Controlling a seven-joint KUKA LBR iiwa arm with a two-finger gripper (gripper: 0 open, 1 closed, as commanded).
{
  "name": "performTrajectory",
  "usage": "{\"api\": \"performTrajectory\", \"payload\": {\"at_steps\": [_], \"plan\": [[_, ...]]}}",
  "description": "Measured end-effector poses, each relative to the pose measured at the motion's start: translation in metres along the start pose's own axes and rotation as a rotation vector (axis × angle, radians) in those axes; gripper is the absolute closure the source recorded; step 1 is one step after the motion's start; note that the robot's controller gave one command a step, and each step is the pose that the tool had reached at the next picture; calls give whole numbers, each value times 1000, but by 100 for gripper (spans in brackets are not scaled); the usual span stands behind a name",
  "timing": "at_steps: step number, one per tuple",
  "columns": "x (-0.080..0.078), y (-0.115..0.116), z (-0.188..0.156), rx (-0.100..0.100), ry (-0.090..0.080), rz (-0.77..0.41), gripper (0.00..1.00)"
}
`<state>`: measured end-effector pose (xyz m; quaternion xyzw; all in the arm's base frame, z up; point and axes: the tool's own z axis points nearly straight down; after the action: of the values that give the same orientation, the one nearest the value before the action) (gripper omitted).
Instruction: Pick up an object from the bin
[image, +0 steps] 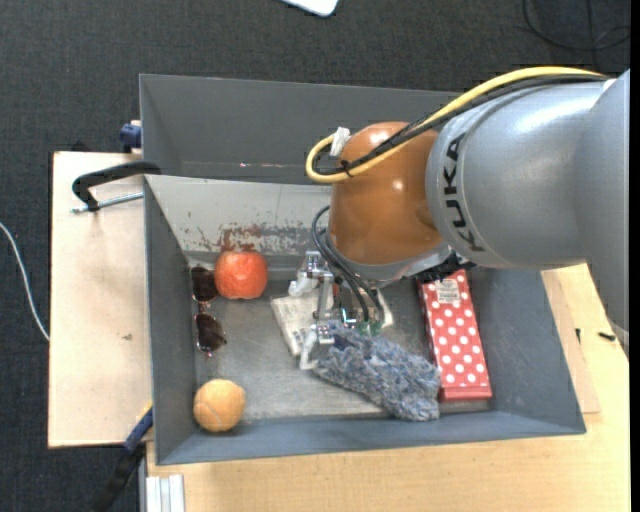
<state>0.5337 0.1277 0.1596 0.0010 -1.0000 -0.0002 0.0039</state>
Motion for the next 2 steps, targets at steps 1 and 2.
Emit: {"api": "performTrajectory", "payload": {"at_steps": [1, 2], "plan": [[-1, -1, -4, -1, -6, 1, 0], [2, -11, 23, -2, -14, -66, 0]]}}
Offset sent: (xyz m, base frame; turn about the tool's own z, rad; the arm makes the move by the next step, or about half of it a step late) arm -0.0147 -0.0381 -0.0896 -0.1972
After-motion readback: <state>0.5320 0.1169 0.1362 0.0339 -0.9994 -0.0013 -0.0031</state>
